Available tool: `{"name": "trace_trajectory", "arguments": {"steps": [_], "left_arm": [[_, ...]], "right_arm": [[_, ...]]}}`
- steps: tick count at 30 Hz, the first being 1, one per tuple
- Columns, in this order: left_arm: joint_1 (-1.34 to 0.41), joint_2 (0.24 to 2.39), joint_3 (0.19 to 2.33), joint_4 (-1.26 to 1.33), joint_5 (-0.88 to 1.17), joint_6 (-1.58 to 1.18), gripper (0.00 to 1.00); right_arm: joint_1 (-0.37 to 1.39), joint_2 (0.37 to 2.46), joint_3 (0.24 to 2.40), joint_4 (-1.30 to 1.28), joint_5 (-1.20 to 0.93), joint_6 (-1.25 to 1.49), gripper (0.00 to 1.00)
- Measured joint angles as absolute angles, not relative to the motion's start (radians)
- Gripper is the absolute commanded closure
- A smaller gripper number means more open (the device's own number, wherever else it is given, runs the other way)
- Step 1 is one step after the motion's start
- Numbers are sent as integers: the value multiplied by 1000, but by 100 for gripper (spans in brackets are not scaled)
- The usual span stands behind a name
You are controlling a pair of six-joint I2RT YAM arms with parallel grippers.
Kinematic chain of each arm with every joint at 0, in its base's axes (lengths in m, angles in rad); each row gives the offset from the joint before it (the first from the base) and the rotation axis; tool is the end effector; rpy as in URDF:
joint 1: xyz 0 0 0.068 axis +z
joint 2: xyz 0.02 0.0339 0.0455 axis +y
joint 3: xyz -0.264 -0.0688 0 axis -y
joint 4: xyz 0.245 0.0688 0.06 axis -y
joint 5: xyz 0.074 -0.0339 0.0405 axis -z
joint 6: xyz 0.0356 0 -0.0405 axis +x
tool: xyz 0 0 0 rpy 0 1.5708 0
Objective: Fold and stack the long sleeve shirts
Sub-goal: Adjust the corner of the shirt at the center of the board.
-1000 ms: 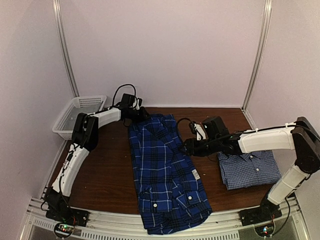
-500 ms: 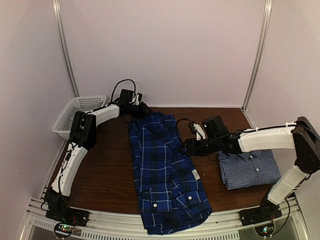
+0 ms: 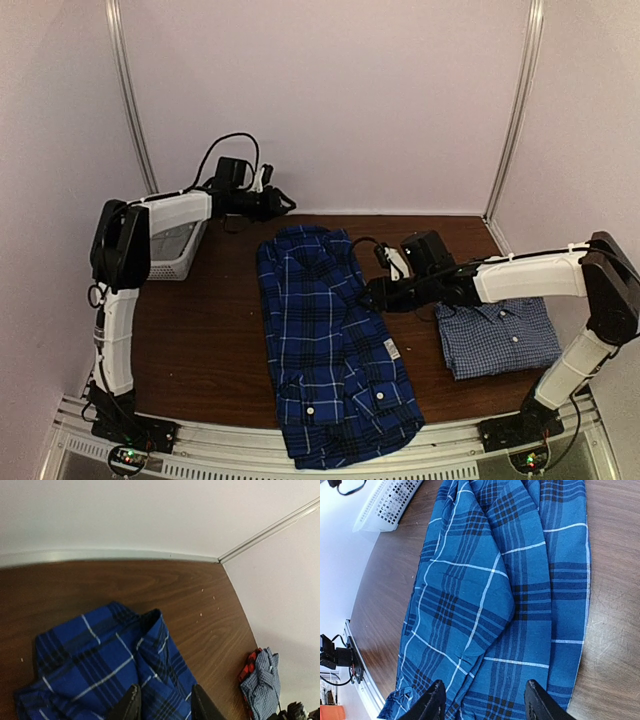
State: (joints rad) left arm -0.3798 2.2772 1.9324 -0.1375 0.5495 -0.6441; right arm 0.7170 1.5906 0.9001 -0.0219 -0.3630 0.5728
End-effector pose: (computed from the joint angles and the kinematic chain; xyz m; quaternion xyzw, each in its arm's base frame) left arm 0.4897 -0.2155 0.2396 0.0308 0.8348 -0.4465 0.3208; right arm 0.2431 0.2287 0.1975 -0.1393 0.8866 0.3772 0.2284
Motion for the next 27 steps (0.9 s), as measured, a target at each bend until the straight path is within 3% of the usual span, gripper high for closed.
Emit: {"name": "trace_trajectory", "arguments": {"steps": [7, 16, 27], "left_arm": [[-430, 2058, 1488, -97, 562, -649, 65], [-607, 1892, 1150, -27, 536, -723, 69], [-605, 1898, 1034, -30, 424, -784, 70]], "right_arm": [[717, 1591, 891, -29, -363, 557, 45], [738, 1601, 829, -27, -367, 553, 48], [802, 1610, 797, -19, -366, 562, 51]]}}
